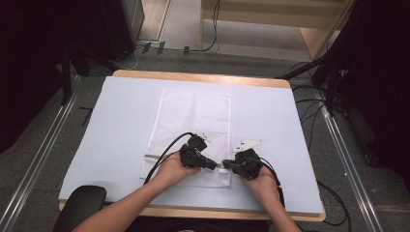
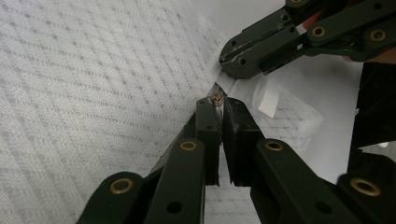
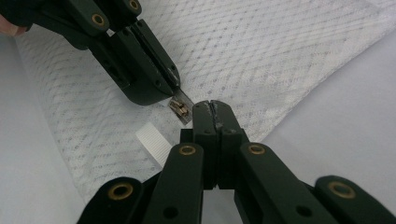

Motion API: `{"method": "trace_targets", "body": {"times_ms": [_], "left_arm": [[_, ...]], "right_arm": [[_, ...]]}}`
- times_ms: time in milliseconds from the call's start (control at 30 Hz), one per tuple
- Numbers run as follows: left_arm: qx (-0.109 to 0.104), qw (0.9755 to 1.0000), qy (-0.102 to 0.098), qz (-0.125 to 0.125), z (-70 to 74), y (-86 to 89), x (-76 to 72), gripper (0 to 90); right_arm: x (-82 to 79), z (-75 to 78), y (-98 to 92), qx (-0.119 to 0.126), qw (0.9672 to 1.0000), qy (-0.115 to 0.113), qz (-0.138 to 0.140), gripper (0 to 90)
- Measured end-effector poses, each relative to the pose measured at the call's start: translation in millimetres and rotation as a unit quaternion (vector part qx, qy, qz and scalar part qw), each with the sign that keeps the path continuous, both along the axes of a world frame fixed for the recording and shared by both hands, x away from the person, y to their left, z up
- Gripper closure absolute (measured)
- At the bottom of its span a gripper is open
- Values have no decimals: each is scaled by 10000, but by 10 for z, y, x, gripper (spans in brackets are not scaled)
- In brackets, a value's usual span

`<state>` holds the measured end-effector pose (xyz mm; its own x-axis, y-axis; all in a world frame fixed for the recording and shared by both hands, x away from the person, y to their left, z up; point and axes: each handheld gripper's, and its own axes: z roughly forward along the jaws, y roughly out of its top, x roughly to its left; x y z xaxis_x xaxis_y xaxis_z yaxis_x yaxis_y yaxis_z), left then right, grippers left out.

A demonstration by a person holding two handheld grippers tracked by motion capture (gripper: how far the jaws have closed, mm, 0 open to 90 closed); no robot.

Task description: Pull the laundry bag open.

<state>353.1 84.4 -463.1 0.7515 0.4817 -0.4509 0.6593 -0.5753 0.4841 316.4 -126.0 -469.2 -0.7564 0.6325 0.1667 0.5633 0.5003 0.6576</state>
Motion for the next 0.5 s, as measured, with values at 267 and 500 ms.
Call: {"method": "trace_targets", "body": {"times_ms": [267, 500], "left_arm": [[-202, 9995, 169, 160, -50, 7, 43, 847], [-242, 9990, 348, 126, -55, 21, 94, 877]], "right_arm": [[-6, 4, 8, -20, 10000, 0, 0, 900], [-10, 0, 12, -33, 10000, -54, 30, 900]]}}
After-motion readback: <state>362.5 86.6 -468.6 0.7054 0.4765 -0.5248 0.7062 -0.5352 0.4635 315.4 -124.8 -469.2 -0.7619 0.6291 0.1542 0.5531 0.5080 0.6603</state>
